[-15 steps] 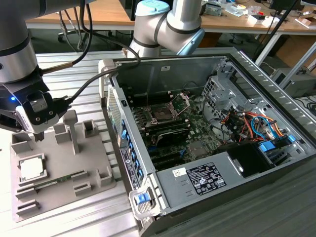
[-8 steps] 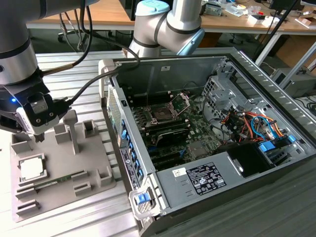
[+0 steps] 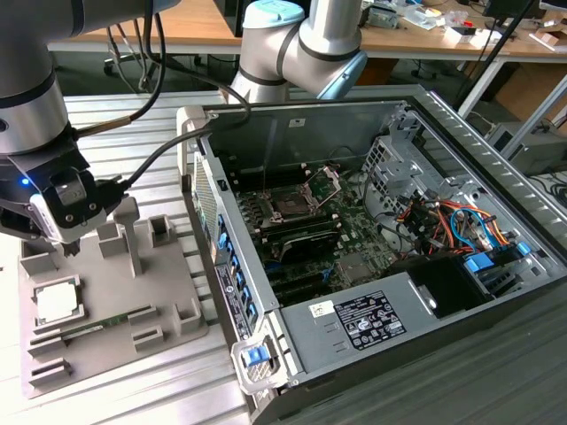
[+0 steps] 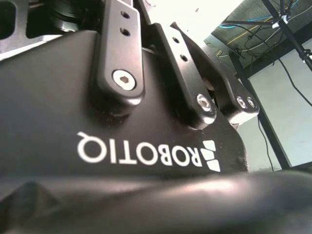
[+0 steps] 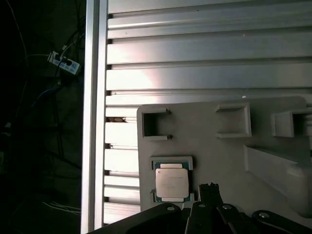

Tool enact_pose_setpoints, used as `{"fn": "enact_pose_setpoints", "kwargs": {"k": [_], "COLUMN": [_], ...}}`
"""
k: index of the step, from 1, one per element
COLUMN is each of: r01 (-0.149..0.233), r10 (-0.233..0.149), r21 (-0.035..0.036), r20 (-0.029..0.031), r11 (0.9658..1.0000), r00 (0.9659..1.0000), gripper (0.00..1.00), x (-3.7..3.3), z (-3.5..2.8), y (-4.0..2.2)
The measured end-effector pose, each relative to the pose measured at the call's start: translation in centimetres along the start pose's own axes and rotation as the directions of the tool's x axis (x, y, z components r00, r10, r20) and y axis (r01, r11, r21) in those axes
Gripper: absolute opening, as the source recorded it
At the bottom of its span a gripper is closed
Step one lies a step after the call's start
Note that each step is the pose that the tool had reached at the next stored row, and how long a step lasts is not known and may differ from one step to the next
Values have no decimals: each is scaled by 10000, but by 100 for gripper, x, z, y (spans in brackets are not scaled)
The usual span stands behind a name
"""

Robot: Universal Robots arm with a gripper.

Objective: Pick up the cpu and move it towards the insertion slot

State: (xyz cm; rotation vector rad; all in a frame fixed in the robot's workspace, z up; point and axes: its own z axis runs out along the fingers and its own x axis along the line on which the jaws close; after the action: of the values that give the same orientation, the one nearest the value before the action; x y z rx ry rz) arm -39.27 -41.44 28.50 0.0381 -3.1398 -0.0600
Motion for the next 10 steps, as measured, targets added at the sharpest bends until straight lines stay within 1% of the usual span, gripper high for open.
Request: {"fn": "enact_pose_setpoints", "kwargs": {"k": [10], "r01": [3], "r10": [-3], "r21": [0], "r20": [0], "r11": [10000], "r00": [10000], "gripper": [11], "x": [2], "z": [32], "y": [-3]}}
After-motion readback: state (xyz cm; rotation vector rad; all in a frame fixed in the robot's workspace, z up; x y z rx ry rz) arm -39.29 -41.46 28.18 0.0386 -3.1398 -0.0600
